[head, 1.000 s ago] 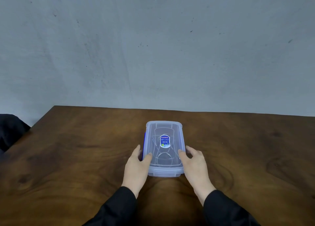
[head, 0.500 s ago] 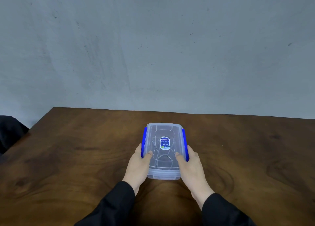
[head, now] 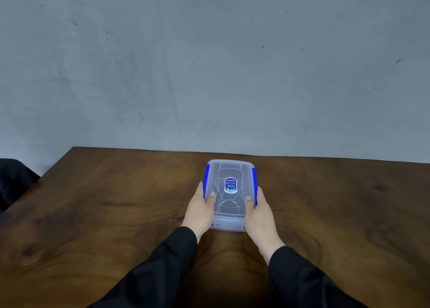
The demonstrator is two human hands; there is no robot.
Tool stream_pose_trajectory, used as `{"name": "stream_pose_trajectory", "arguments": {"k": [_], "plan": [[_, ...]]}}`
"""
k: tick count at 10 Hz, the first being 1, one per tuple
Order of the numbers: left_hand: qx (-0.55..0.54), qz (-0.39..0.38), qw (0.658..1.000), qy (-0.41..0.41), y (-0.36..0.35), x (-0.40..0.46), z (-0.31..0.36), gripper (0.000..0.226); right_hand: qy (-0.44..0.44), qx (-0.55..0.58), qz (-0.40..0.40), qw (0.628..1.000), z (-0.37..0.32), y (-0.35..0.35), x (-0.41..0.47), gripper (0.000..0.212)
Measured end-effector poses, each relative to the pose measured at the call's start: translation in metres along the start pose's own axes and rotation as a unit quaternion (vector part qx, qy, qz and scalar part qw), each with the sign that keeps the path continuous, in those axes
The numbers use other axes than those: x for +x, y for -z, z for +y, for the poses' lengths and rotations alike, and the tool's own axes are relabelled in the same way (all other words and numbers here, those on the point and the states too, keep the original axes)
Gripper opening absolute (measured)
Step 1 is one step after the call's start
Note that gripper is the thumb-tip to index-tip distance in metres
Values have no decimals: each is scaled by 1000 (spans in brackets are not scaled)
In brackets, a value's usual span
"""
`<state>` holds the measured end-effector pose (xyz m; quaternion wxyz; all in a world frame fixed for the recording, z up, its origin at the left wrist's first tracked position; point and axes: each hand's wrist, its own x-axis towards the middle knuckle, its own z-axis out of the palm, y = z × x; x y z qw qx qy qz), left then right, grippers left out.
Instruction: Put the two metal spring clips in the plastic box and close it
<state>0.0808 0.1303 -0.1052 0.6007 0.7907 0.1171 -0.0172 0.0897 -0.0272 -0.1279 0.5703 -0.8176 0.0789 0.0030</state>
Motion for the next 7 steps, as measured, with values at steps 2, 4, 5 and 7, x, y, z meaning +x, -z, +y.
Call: {"name": "stream_pose_trajectory", "arguments": {"k": [2, 4, 5, 7], "plan": [[8, 13, 1000, 9, -6, 13, -4, 48, -9, -15, -19, 1000, -3, 3, 14, 48], [6, 4, 1000, 13, -5, 18, -8, 54, -14, -11, -25, 1000, 2, 2, 16, 54], [-46, -7, 999, 17, -1, 10, -3, 63, -30, -6, -45, 999, -6, 13, 5, 64], [-39, 175, 984, -2, 31, -39, -65, 38, 5, -11, 129, 992, 3, 99, -20, 36]]}}
